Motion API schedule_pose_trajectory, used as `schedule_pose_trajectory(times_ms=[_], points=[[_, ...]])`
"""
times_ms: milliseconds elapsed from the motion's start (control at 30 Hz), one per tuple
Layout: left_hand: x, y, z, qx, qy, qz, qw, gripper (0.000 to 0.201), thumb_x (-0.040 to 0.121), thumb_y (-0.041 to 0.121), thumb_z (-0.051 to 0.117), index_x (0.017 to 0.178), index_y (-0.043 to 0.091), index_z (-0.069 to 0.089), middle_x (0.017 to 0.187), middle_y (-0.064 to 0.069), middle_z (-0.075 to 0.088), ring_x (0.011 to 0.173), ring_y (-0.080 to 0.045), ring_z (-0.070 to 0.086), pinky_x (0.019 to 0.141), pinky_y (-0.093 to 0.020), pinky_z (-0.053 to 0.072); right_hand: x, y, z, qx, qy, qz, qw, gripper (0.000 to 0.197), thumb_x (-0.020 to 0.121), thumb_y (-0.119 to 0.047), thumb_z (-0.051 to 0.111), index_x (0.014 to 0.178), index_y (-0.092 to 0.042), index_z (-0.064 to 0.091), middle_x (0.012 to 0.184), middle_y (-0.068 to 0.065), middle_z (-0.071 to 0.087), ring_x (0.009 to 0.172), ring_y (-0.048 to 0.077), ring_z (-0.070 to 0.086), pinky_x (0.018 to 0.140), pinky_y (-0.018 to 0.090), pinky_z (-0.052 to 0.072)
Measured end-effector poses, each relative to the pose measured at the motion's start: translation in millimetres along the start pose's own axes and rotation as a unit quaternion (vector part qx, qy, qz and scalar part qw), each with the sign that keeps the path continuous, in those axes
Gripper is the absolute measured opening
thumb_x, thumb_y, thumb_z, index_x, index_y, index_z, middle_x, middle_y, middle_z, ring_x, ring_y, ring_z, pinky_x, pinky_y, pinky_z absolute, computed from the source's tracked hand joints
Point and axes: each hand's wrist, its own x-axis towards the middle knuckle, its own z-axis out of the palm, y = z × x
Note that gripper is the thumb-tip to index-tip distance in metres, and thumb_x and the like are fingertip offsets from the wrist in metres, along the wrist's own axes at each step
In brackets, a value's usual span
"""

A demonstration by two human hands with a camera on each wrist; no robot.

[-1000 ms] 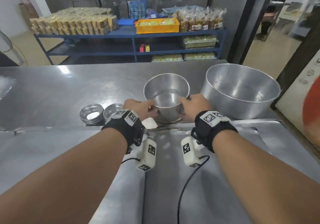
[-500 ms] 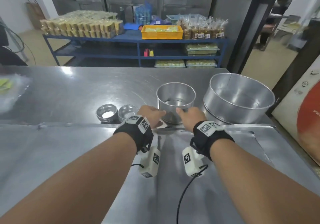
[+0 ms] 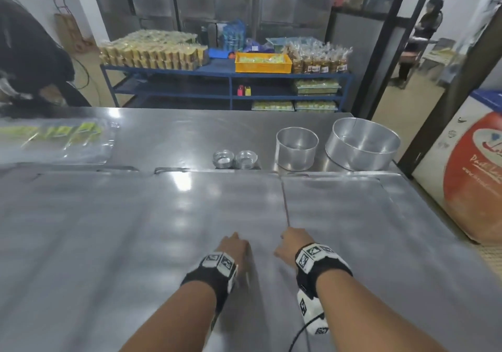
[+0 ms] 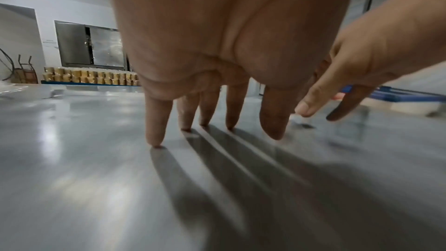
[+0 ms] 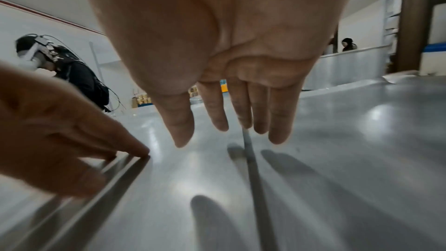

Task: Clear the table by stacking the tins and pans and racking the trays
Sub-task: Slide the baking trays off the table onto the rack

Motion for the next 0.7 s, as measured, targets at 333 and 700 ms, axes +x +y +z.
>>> schedule_pose_trajectory(times_ms=[333, 700], points=[[-194.9, -71.0, 93.7, 0.023, 0.002, -0.040, 0.999, 0.080, 0.093, 0.064, 0.042, 0.157, 0.042, -0.001, 0.166, 0.002, -0.019, 0.152, -0.032, -0.015, 0.122, -0.056, 0.002, -152.6, -20.8, 113.9, 0.012, 0.037, 0.071, 0.997, 0.058, 0.082, -0.040, 0.057, 0.135, -0.017, 0.052, 0.148, 0.013, 0.036, 0.138, 0.033, 0.035, 0.114, 0.037, 0.034], [-291.5, -139.6, 121.1, -0.049, 0.042, -0.156, 0.986, 0.086, 0.085, 0.075, 0.043, 0.155, 0.048, 0.001, 0.166, 0.002, -0.019, 0.152, -0.033, -0.015, 0.118, -0.064, 0.004, -263.2, -39.6, 177.2, 0.084, 0.051, 0.175, 0.980, 0.076, 0.080, -0.048, 0.050, 0.150, -0.038, 0.021, 0.162, -0.003, 0.002, 0.149, 0.031, -0.002, 0.111, 0.064, 0.015]])
